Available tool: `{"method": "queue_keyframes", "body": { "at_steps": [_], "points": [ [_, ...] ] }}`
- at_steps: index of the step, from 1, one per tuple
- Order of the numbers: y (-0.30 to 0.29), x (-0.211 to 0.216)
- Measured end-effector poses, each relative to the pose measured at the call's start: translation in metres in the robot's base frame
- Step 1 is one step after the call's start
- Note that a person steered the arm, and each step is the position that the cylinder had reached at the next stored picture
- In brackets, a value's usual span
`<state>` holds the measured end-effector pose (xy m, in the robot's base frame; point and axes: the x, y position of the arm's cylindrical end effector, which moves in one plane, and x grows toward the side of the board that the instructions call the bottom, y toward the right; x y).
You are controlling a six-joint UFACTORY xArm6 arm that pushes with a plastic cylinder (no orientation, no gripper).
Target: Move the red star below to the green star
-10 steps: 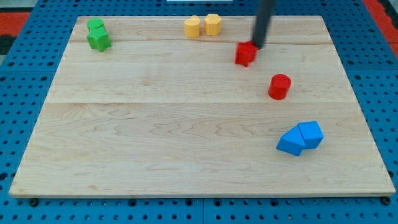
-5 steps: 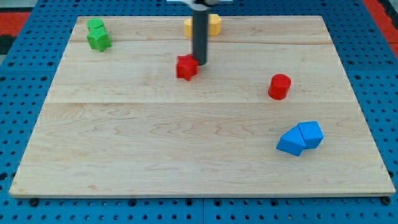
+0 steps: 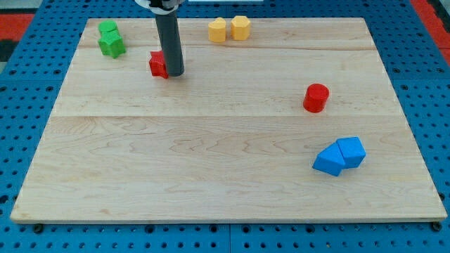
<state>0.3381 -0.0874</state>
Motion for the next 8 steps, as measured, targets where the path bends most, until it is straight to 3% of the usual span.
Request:
{"method": "queue_keyframes", "body": {
  "at_steps": [1,3,6,7,8],
  "points": [
    [0.016,-0.033],
    [0.007,-0.015],
    [-0.093,-0.014],
    [-0.088,-0.024],
    [-0.065,-0.059]
  ]
}}
